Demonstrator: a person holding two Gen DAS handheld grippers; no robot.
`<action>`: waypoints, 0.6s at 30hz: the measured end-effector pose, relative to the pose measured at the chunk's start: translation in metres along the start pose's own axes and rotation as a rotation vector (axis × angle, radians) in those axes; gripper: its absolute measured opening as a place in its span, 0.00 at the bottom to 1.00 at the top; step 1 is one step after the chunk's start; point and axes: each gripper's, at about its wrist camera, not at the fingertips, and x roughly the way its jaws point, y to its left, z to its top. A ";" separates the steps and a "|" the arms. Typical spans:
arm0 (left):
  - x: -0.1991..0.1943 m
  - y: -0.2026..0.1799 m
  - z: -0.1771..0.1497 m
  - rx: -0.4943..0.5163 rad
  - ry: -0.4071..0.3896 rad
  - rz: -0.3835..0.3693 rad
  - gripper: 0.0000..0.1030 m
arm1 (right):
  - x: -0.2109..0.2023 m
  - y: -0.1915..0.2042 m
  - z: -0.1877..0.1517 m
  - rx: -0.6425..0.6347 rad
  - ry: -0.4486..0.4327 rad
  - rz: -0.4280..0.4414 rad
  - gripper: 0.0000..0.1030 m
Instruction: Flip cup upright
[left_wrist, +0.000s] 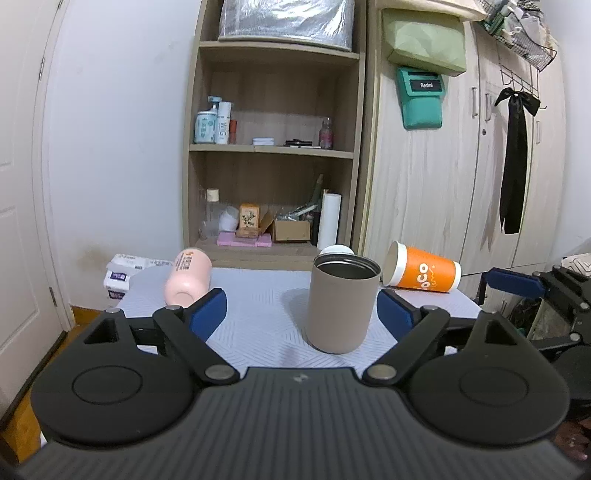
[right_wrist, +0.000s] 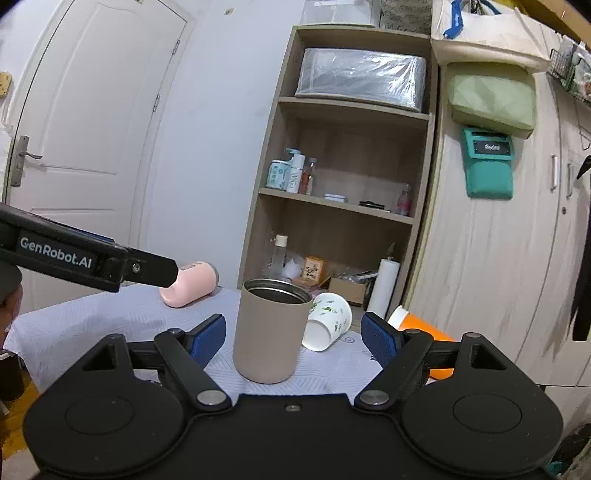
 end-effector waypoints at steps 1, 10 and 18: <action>-0.002 0.001 0.001 -0.002 -0.005 -0.001 0.89 | -0.003 0.000 0.002 0.007 -0.001 -0.004 0.82; -0.017 0.001 -0.002 -0.025 0.003 -0.003 0.97 | -0.015 -0.001 0.001 0.058 0.003 -0.091 0.82; -0.018 0.005 -0.006 -0.043 0.021 0.021 1.00 | -0.019 -0.007 0.002 0.074 -0.007 -0.146 0.83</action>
